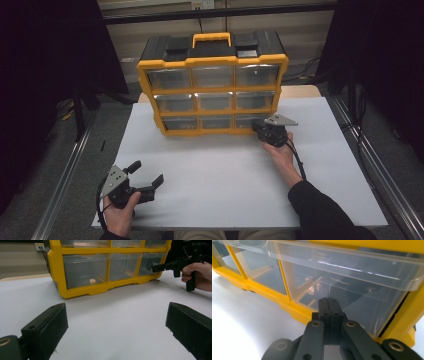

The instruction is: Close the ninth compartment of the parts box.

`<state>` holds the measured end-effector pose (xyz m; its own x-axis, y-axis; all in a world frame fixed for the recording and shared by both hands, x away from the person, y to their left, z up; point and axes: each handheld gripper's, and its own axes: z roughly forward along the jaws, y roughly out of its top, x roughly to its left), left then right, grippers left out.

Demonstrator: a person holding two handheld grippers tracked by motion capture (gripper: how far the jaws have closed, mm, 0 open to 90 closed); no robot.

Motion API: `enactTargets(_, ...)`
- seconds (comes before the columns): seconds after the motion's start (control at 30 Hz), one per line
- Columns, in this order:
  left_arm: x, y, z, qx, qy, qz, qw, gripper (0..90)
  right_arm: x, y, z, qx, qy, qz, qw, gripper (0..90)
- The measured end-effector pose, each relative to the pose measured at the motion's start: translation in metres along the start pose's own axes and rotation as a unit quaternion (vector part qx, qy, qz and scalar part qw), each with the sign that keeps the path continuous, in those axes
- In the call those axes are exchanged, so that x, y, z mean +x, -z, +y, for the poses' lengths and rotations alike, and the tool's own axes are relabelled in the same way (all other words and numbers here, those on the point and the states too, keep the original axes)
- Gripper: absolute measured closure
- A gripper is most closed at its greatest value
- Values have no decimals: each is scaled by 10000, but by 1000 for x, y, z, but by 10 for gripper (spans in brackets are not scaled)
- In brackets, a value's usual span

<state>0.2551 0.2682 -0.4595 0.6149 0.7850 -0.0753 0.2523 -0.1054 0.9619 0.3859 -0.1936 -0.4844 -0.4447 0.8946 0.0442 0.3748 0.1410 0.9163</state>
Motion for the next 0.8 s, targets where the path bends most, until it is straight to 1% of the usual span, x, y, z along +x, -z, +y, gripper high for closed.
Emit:
enactTargets(0.07, 0, -1, 0, 31, -3, -15, 10000, 39, -1, -1, 2, -18, 42, -25, 10000, 900)
enactTargets(0.1, 0, -1, 0, 5, 21, -15, 10000, 39, -2, -1, 4, -25, 30, -6, 10000, 900)
enactTargets(0.13, 0, -1, 0, 13, -4, -19, 10000, 39, -2, -2, 5, -56, 30, -8, 10000, 900)
enactTargets(0.17, 0, -1, 0, 3, 1, -10, 10000, 39, -2, -2, 6, -29, 15, -14, 10000, 900)
enactTargets(0.4, -1, 0, 0, -4, 6, -15, 10000, 39, -3, -4, 6, -25, 95, -30, 9999, 900)
enactTargets(0.47, 0, 0, 0, 0, -5, -12, 10000, 39, -3, -3, 7, 16, 108, -22, 9999, 900)
enactTargets(0.53, 1, 0, 0, 10, -39, 6, 10000, 39, -3, -3, 7, 18, 89, -23, 10000, 900)
enactTargets(0.57, 0, 0, 0, 1, -13, 0, 10000, 39, -3, -4, 7, 13, 102, -37, 9999, 900)
enactTargets(0.63, 0, 1, 0, 7, -25, -6, 10000, 39, -3, -4, 7, 3, 94, -37, 9999, 900)
enactTargets(0.67, -1, 1, 0, -18, 5, -16, 10000, 39, -2, -4, 6, 2, 83, -35, 10000, 900)
enactTargets(0.8, -1, 1, 0, -15, -11, -31, 10000, 39, -4, -4, 5, 2, 80, 31, 10000, 900)
